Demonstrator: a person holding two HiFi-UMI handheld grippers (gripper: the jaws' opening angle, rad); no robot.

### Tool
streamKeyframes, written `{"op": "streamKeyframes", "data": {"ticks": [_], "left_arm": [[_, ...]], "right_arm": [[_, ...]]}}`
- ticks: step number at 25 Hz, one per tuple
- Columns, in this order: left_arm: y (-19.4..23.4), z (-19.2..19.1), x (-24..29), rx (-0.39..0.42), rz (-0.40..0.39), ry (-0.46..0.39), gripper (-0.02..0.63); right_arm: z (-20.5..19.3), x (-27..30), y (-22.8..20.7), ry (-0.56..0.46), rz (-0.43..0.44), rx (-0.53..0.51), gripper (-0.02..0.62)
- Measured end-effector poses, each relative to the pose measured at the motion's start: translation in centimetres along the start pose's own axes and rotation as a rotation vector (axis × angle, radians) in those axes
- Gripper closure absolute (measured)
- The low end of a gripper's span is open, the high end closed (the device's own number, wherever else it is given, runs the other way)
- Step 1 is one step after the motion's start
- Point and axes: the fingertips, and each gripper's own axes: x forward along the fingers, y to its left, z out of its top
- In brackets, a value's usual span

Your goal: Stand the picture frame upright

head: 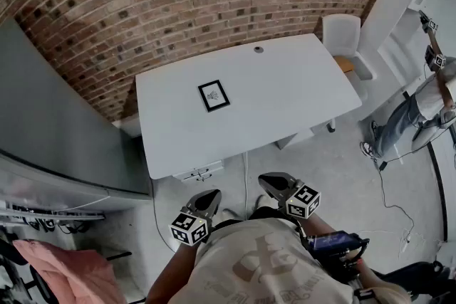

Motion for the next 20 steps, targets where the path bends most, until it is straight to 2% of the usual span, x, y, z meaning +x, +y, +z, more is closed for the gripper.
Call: {"op": "streamKeyframes", "data": {"ticks": [9,15,20], "left_arm": [[0.5,0.2,-0.1,-0.001,0.012,0.012,0.606],[0.6,0.1,0.1,-0.002,0.011,0.015,0.606],[0.8,0.3,-0.1,0.000,0.017,0.010,0.606]], "right_arm": [[1.5,0.4,0.1,-0.032,0.010,0.005,0.592],[1.9,0.9,0.6,-0.005,0.022,-0.009,0.594],[1.3,1.0,0.0,0.022,-0.018,-0.053,0.592]]}}
